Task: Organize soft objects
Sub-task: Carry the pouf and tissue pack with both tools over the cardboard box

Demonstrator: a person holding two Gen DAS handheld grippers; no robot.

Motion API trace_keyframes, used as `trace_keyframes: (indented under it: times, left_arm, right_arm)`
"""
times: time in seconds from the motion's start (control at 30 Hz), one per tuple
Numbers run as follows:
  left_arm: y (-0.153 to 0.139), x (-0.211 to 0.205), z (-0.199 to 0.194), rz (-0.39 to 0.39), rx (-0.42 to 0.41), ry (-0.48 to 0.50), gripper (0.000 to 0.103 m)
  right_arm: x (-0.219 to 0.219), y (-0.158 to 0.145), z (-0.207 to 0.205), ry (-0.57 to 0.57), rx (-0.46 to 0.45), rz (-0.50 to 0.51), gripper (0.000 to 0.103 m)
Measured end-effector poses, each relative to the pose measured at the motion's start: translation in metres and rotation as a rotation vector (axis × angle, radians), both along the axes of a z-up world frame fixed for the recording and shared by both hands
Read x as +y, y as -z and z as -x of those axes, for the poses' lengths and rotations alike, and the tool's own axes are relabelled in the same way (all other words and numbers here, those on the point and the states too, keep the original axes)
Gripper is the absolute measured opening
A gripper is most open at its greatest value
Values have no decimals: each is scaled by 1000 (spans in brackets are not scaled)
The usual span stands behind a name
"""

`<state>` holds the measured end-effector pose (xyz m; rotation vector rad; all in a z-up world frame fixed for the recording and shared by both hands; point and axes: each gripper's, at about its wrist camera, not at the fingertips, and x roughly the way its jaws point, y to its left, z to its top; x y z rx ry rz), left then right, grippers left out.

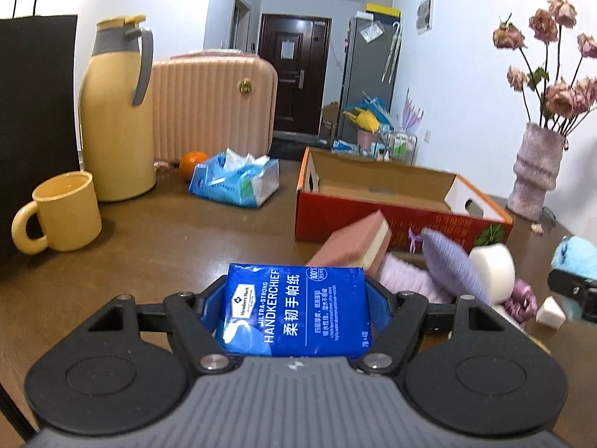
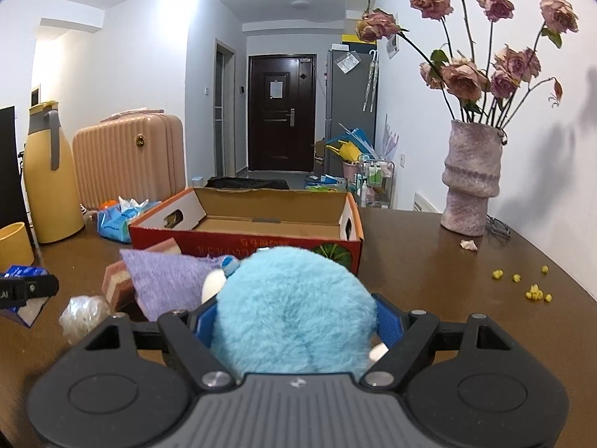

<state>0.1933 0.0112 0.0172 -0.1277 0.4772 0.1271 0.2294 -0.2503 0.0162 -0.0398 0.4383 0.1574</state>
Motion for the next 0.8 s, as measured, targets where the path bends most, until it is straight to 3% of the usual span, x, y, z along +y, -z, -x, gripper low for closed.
trace_keyframes:
  times: [0.8]
  left_arm:
    - [-45, -32, -61, 23, -105, 40, 74]
  right_arm:
    - [11, -37, -74, 3, -44, -20, 80]
